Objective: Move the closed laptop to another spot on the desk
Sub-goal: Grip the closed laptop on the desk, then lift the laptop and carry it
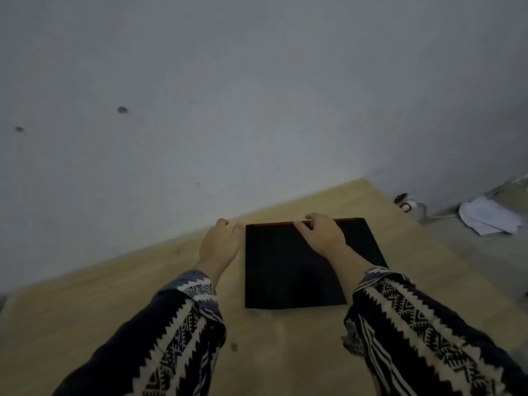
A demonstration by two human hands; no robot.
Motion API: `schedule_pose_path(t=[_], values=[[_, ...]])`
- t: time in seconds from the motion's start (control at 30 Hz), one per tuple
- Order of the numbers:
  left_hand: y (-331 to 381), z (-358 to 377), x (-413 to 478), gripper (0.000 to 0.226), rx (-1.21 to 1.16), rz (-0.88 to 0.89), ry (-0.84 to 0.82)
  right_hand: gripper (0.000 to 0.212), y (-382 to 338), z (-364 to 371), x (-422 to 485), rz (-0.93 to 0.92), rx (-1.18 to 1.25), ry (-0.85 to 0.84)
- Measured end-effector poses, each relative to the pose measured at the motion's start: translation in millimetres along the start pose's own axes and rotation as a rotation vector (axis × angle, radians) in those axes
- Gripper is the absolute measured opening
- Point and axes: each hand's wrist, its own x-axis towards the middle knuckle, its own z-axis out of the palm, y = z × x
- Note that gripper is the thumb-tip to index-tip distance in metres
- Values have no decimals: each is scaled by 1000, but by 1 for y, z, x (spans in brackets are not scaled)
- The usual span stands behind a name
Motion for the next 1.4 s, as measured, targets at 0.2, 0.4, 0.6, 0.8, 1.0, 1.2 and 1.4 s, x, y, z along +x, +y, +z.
schedule_pose_path(t=[0.2,0.4,0.6,0.8,1.0,1.2,1.4], values=[[12,68,25,73,-12,-147,-144,72,68,-1,35,228,-124,-79],[6,118,43,83,-119,-402,-144,79,130,11,61,430,-171,-11],[-8,136,50,114,-244,-511,-147,107,162,21,69,507,-113,65],[-3,139,56,90,-139,-579,-7,123,170,8,72,504,-4,67],[-11,138,61,112,-220,-706,-8,137,191,-5,102,594,170,-67],[-30,133,71,112,-649,-796,-94,96,203,-8,108,688,438,-50],[-37,134,71,89,-720,-796,-106,63,197,-17,107,597,598,-50]])
